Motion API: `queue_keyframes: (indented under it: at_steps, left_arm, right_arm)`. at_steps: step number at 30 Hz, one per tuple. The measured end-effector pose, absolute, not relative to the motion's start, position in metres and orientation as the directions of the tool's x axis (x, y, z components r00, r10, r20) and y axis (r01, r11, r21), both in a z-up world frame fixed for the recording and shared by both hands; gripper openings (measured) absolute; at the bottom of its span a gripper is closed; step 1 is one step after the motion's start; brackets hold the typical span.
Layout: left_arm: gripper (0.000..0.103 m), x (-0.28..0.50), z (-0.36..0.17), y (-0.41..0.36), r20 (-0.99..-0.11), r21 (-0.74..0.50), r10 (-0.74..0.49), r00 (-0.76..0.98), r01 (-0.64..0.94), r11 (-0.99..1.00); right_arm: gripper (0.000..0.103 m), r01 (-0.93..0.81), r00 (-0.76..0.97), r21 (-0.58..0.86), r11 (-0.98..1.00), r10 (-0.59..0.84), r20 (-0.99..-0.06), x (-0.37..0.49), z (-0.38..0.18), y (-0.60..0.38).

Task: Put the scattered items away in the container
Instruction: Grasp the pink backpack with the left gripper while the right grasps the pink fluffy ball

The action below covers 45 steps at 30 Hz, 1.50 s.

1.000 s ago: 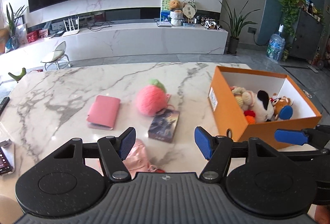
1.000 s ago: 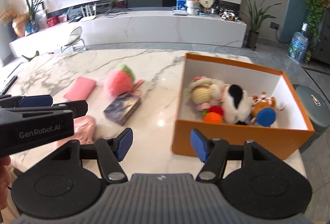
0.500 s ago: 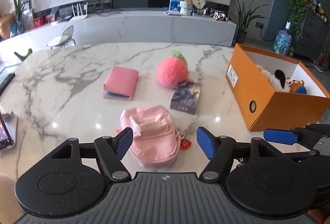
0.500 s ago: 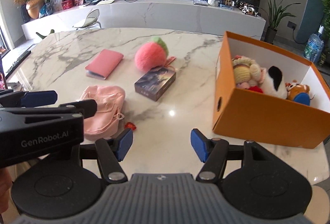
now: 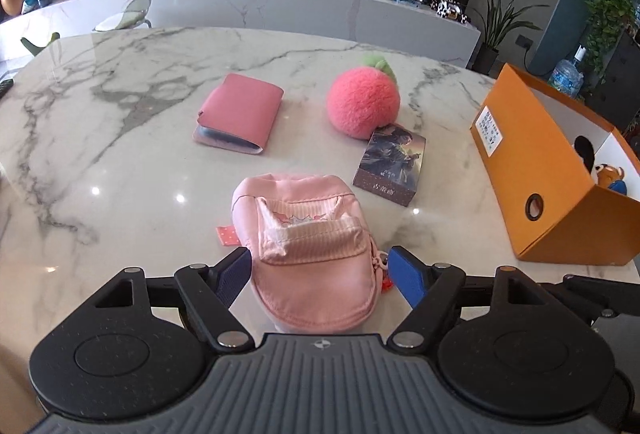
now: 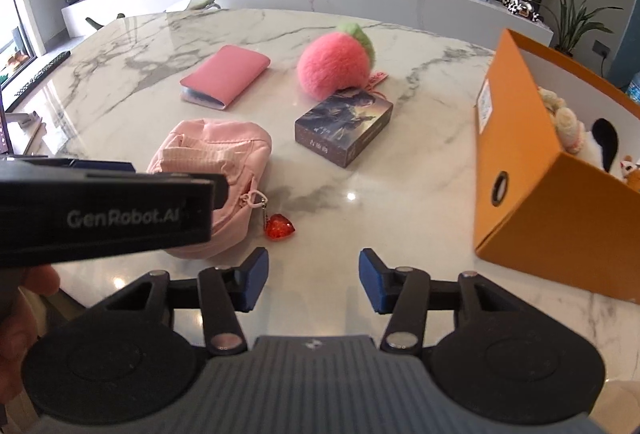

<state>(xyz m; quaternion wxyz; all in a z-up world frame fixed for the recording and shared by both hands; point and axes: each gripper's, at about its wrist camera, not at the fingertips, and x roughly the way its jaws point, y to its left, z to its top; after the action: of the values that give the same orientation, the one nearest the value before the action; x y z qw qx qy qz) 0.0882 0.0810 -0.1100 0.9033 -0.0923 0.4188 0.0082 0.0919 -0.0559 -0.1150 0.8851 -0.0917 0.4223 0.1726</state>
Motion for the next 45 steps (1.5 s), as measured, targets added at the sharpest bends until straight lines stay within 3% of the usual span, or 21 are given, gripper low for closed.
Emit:
queue_keyframes:
  at_steps: [5, 12, 14, 15, 25, 37, 40, 45]
  left_arm:
    - [0.093, 0.105, -0.124, 0.079, -0.780, -0.139, -0.049, 0.624, -0.097, 0.986]
    - [0.095, 0.116, -0.139, 0.080, -0.811, -0.196, -0.112, 0.574, -0.087, 0.977]
    - [0.091, 0.117, -0.138, 0.078, -0.810, -0.189, -0.112, 0.575, -0.075, 0.979]
    - [0.082, 0.117, -0.137, 0.077, -0.806, -0.194, -0.119, 0.579, -0.068, 0.979]
    - [0.064, 0.117, -0.125, 0.091, -0.795, -0.095, -0.004, 0.607, -0.117, 0.989]
    - [0.063, 0.143, -0.101, 0.125, -0.764, -0.067, 0.066, 0.642, -0.180, 0.981]
    - [0.063, 0.155, -0.099, 0.129, -0.760, -0.069, 0.066, 0.647, -0.182, 0.981]
    - [0.063, 0.180, -0.100, 0.136, -0.759, -0.066, 0.068, 0.647, -0.180, 0.981]
  right_arm:
    - [0.047, -0.404, 0.544, 0.037, 0.914, 0.272, -0.794, 0.105, -0.127, -0.053]
    - [0.022, -0.443, 0.493, 0.093, 0.892, 0.329, -0.805, 0.116, -0.140, -0.044]
    - [0.019, -0.451, 0.494, 0.088, 0.888, 0.331, -0.804, 0.117, -0.140, -0.041]
    - [0.018, -0.455, 0.494, 0.083, 0.887, 0.329, -0.805, 0.118, -0.140, -0.040]
    - [0.018, -0.437, 0.514, 0.032, 0.899, 0.279, -0.811, 0.123, -0.135, -0.041]
    - [0.020, -0.408, 0.641, -0.066, 0.911, 0.234, -0.731, 0.166, -0.091, -0.033]
    - [0.028, -0.419, 0.648, -0.067, 0.906, 0.247, -0.721, 0.180, -0.087, -0.025]
    - [0.065, -0.379, 0.684, -0.061, 0.923, 0.235, -0.690, 0.215, -0.085, -0.017]
